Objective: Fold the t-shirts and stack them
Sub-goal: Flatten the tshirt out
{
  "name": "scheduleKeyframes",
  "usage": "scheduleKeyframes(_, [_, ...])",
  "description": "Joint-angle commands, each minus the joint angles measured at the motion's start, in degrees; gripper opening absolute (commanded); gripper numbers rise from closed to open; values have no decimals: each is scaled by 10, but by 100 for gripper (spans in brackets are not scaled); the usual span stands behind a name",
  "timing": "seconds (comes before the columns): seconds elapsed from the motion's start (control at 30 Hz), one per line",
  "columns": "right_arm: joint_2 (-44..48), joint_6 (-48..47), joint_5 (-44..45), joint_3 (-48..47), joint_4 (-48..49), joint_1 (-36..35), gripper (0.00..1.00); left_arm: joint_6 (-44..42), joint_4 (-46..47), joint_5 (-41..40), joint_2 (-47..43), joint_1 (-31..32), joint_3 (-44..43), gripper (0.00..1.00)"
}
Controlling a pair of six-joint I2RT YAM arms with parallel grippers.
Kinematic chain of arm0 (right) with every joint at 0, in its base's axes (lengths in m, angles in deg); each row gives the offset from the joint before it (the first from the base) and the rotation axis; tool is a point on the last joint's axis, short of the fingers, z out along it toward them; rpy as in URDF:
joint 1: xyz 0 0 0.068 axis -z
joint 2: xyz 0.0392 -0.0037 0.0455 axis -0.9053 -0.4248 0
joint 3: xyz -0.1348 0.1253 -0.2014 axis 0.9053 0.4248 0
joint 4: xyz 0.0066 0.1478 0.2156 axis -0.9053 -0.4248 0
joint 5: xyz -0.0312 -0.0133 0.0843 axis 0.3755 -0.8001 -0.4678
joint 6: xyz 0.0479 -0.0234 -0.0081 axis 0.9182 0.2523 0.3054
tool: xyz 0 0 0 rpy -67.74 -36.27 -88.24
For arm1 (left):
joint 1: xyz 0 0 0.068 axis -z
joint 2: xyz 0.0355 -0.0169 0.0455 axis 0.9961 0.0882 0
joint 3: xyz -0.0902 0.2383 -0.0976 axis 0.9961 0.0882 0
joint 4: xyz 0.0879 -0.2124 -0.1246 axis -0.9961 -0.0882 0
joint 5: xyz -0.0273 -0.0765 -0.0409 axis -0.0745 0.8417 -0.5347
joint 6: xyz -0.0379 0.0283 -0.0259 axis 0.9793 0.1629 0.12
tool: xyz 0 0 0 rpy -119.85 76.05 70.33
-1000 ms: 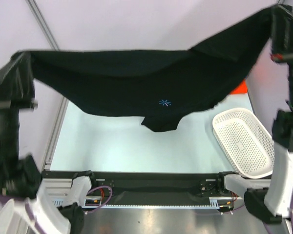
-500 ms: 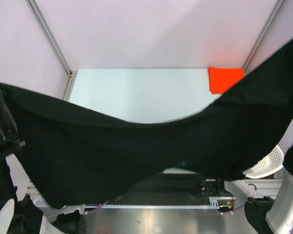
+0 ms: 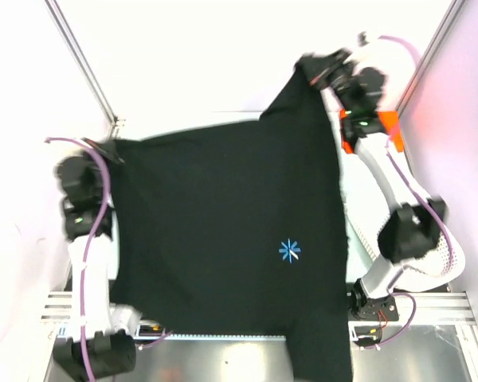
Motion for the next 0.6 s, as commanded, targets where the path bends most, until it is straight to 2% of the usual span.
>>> scheduleKeyframes(0.0, [-50,-23,-10,-4,85,-7,0,-21,144,-40,20,1,116,0])
scheduleKeyframes(0.07, [-133,-24,-11,-17,86,-9,0,-28,204,-43,76,-10,143,0])
scheduleKeyframes(0.1, [-163,-18,-24,-29,86,-10,0,-28,217,-35,142,-18,147,1])
scheduleKeyframes(0.13, [-228,-9,-34,-65,80,-8,0,-29,244,-10,184,-24,151,0])
scheduleKeyframes(0.2, [-286,7,-57,-107,52,-8,0,-18,272,14,255,-46,145,0])
scheduleKeyframes(0.23, [-335,12,-60,-143,42,-8,0,-3,297,63,333,-56,131,0])
scheduleKeyframes(0.33, [-387,29,-68,-199,3,-9,0,5,303,114,451,-84,74,0])
scheduleKeyframes(0.43, [-419,30,-76,-228,-22,-12,0,11,285,130,507,-109,36,0])
scheduleKeyframes(0.57, [-437,34,-87,-237,-41,-11,0,14,276,128,526,-122,25,0])
